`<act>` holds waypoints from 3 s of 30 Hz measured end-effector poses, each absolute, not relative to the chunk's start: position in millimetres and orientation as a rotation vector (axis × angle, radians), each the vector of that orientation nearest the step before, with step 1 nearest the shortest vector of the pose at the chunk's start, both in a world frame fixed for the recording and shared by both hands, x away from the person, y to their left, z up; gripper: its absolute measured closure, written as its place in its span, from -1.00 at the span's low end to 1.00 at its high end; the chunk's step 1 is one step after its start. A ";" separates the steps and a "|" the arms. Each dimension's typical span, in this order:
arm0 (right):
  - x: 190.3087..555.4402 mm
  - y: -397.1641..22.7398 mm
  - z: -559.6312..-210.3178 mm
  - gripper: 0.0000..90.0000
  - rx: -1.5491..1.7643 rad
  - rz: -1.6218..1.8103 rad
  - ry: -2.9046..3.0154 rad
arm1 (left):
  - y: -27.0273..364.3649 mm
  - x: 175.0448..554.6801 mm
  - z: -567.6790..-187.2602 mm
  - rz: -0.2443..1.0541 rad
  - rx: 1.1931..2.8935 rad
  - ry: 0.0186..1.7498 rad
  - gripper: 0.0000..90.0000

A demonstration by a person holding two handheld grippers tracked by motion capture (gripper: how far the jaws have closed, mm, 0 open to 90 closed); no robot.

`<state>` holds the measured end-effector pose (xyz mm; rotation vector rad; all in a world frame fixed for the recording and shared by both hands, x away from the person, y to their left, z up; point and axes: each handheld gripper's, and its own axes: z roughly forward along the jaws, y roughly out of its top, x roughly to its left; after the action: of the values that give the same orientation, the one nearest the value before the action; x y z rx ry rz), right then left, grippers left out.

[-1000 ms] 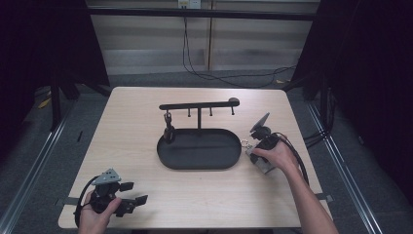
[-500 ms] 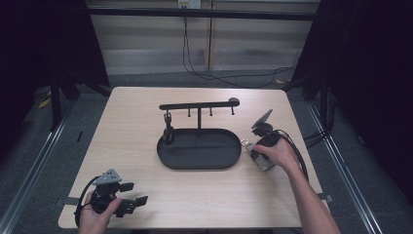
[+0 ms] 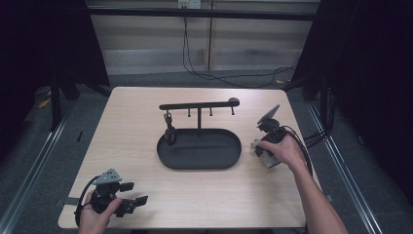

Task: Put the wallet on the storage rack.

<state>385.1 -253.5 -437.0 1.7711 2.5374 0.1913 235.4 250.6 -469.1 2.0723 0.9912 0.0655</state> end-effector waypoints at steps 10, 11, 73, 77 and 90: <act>381.0 -257.0 -427.2 -0.28 1.793 0.266 2.541 | 250.4 236.8 -469.8 0.055 2.076 0.993 -0.53; 380.5 -258.1 -425.9 -0.28 1.799 0.267 2.540 | 250.4 236.8 -469.9 0.055 2.076 0.994 -0.53; 396.2 -214.9 -372.4 -0.27 1.890 0.673 2.495 | 250.2 232.5 -463.2 0.105 2.087 0.934 -0.53; 397.9 -211.4 -376.5 -0.27 1.905 0.693 2.490 | 250.6 232.7 -463.3 0.102 2.083 0.935 -0.53; 401.8 -201.3 -386.8 -0.27 1.945 0.772 2.474 | 250.4 232.6 -463.4 0.099 2.078 0.942 -0.53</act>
<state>401.8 -201.3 -386.8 1.9451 2.4736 0.7722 232.6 250.4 -463.4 2.0783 0.9419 0.0991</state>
